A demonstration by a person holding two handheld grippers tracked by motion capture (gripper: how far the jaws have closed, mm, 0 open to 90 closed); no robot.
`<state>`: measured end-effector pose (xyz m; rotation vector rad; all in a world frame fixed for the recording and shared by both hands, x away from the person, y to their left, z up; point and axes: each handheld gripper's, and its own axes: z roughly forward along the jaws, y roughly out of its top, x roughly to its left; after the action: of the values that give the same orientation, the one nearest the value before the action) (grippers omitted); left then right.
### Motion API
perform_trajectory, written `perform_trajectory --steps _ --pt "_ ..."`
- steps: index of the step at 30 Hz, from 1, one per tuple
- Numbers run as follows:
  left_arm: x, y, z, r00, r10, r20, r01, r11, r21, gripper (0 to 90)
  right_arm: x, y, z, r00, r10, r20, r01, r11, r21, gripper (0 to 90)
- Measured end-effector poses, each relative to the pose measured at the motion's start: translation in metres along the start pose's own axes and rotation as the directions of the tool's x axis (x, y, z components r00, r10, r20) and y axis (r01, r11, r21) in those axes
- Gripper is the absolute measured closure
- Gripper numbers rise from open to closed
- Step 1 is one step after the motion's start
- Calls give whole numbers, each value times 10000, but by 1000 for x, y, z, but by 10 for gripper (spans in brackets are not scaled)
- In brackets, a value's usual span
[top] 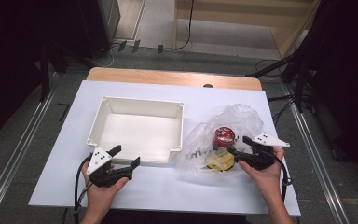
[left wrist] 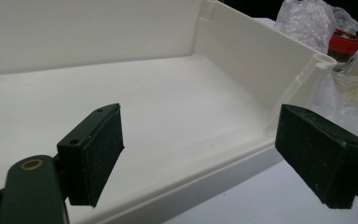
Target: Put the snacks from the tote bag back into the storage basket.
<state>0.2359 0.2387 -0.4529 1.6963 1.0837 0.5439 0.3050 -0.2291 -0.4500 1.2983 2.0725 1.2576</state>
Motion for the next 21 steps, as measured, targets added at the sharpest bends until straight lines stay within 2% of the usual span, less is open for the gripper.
perform_trajectory --steps 5,12,17,21 --pt "14 -3 -12 10000 77 -23 -77 10000 40 134 6 5 6 9998 -181 -54 182 9998 100 231" --pt "29 -7 -26 9998 -101 -169 101 9999 -28 136 11 11 17 9997 -216 -143 222 9988 448 202" --pt "34 -8 -32 9995 -176 -271 171 9997 -158 138 14 11 27 9994 -260 245 238 9962 840 202" --pt "36 -9 -32 9993 -234 -298 228 9995 -217 138 16 13 35 9993 -249 292 216 9938 1094 203"
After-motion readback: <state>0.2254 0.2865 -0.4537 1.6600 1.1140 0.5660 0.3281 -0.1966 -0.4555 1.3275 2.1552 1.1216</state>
